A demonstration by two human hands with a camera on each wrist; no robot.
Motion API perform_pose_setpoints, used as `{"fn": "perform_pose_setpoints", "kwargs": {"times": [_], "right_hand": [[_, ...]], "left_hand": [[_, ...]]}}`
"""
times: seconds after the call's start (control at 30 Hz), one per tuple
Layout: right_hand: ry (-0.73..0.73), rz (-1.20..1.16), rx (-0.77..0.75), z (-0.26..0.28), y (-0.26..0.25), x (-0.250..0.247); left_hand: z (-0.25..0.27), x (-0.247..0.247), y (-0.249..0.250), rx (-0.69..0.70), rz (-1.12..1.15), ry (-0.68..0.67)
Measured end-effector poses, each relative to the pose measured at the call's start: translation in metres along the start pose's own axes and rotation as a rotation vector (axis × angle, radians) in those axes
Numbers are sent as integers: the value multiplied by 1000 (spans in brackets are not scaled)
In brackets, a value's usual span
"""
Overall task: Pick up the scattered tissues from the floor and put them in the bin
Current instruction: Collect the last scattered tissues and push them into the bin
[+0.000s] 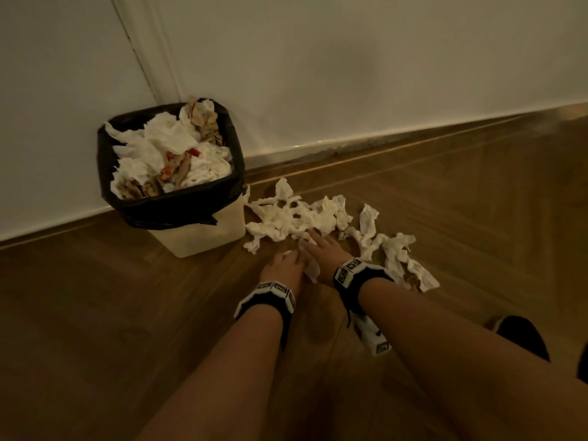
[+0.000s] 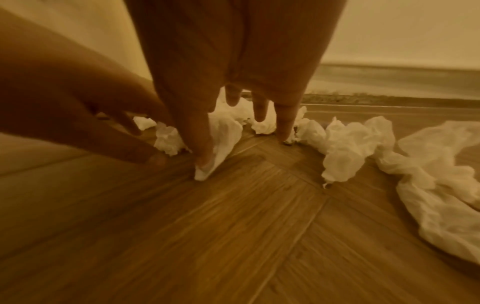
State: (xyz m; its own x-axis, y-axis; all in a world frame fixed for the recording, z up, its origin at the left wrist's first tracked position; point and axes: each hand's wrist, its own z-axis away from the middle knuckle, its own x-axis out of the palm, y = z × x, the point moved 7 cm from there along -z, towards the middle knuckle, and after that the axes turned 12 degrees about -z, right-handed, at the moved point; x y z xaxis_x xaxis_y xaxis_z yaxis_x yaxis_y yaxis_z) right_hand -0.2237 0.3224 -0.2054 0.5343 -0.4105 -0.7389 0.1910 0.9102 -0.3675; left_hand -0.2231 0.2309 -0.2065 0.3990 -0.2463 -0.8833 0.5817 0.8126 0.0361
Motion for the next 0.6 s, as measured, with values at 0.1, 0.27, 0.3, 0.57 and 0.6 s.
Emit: {"fn": "perform_pose_setpoints", "kwargs": {"times": [0.1,0.27,0.3,0.57,0.6], "right_hand": [[-51,23,-35,-5,-4,15],[-25,11,-10,0,-6,28],[12,-7,13,4,-6,28],[107,-148,97,33,6,22],[132,-154,100,38,6,18]], "left_hand": [[2,7,2,-12,69,-33],[12,4,-5,-26,0,-20],[14,3,-6,-33,-25,-36],[26,0,-21,-103,129,-83],[29,-1,-22,-106,138,-69]]}}
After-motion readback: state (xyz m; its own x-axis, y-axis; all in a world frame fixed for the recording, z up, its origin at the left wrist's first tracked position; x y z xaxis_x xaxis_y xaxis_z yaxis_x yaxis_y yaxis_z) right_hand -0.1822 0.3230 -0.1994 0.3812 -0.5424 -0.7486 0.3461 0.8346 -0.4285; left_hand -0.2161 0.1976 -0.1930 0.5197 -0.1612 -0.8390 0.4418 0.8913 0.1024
